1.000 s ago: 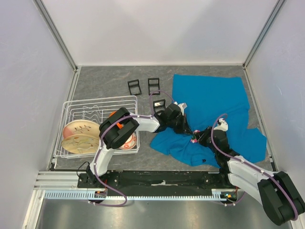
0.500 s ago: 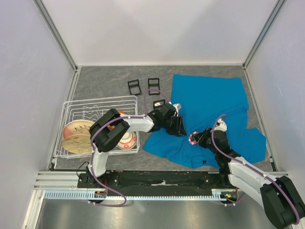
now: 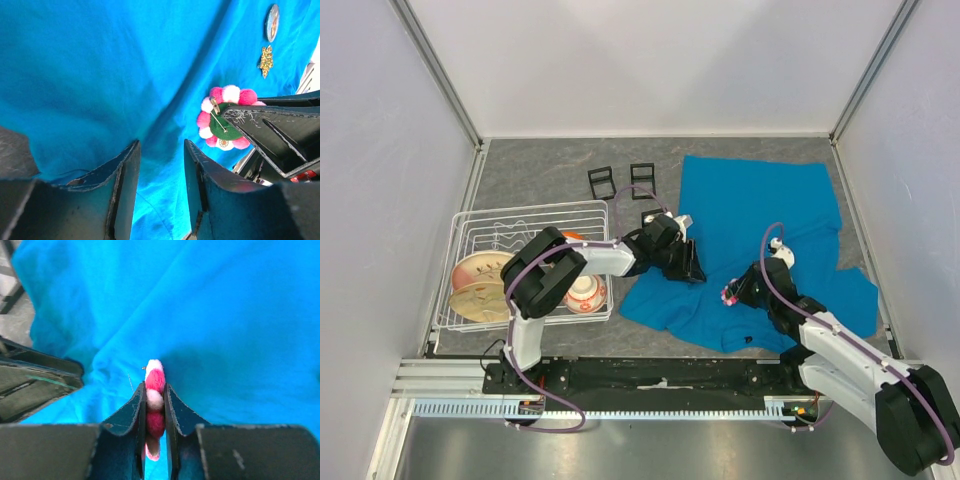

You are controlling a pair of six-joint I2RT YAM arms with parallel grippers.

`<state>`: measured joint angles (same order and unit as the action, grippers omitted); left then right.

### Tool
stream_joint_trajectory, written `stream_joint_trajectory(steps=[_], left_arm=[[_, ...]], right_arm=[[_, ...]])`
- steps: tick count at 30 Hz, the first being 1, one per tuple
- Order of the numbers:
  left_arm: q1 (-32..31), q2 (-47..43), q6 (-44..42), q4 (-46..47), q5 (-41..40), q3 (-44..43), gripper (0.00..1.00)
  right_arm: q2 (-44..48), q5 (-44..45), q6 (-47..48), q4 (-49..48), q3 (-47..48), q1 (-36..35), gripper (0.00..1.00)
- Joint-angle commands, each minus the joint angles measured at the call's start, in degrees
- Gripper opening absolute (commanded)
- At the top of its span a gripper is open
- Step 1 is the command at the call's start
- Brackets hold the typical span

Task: Remove the brooch from the garment
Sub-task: Remove the brooch from the clothes, then close the brooch.

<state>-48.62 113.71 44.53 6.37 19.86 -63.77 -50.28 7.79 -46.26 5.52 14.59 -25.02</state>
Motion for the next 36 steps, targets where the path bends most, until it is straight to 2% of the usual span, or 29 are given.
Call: stream_joint_trajectory(steps=[1, 7, 10, 12, 15, 16, 18, 20, 24, 27, 28, 30, 31, 32, 33, 34, 35, 36], left_arm=[[1.33, 0.81, -3.05, -0.66, -3.33, 3.47, 0.49], [0.46, -2.00, -4.19, 3.03, -0.44, 6.02, 0.55], [0.02, -5.24, -4.37, 2.86, 2.45, 5.67, 0.56], [0.02, -9.98, -4.37, 2.94, 3.69, 5.67, 0.57], [0.02, -17.89, -5.68, 2.34, 7.64, 5.23, 0.59], [-0.07, -20.35, -6.38, 1.55, 9.31, 4.80, 0.61], [0.02, -27.53, -9.45, -0.73, 9.67, 4.71, 0.63], [0.54, -32.04, -11.56, -3.64, 10.11, 5.58, 0.64], [2.82, -43.73, -11.76, -7.51, 9.85, 9.79, 0.61], [5.55, -53.13, -6.76, -3.14, 10.64, 17.60, 0.66], [5.82, -57.59, -3.87, -0.51, 10.73, 22.58, 0.68], [6.08, -61.31, -0.95, 7.66, 10.38, 27.53, 0.70], [6.08, -62.72, 2.28, 10.91, 10.20, 32.34, 0.70], [6.08, -65.26, 4.05, 18.86, 10.20, 34.83, 0.70], [6.08, -65.98, 5.55, 22.33, 10.20, 37.11, 0.72], [6.08, -66.33, 7.65, 25.15, 9.94, 40.36, 0.74], [6.08, -65.99, 8.28, 27.70, 10.20, 41.17, 0.75], [6.08, -65.20, 8.72, 30.86, 10.81, 41.53, 0.76]], right_arm=[[-0.25, 4.51, -2.33, 11.25, 2.72, -0.21, 0.00], [1.84, 10.66, -3.75, 21.60, 6.14, -0.12, 0.00], [6.93, 8.82, -2.52, 22.51, 8.16, -0.21, 0.00], [8.79, 7.86, 1.50, 22.43, 10.01, -0.21, 0.00], [9.15, -0.55, 11.43, 18.31, 13.62, -0.12, 0.00], [9.15, -7.02, 13.63, 15.52, 15.10, -0.12, 0.00], [9.06, -13.56, 17.76, 13.21, 16.17, -0.12, 0.00], [8.80, -22.59, 19.53, 9.26, 17.75, -0.12, 0.00], [9.32, -34.83, 20.95, 2.94, 19.51, -0.03, 0.00], [10.47, -39.51, 17.62, -4.18, 18.72, -0.12, 0.00], [10.12, -40.91, 14.56, -9.07, 17.94, -0.12, 0.00], [9.77, -43.29, 10.60, -14.11, 16.71, -0.03, 0.00], [9.68, -43.39, 7.79, -20.31, 14.70, -0.12, 0.00], [9.68, -43.30, 2.98, -23.24, 13.63, -0.12, 0.00], [9.59, -43.73, -0.03, -26.40, 12.58, -0.12, 0.00], [8.89, -44.52, -2.84, -34.79, 9.96, -0.12, 0.00], [8.36, -44.79, -8.09, -38.53, 8.89, -0.12, 0.00], [7.84, -44.79, -9.54, -41.44, 8.01, -0.12, 0.00]])
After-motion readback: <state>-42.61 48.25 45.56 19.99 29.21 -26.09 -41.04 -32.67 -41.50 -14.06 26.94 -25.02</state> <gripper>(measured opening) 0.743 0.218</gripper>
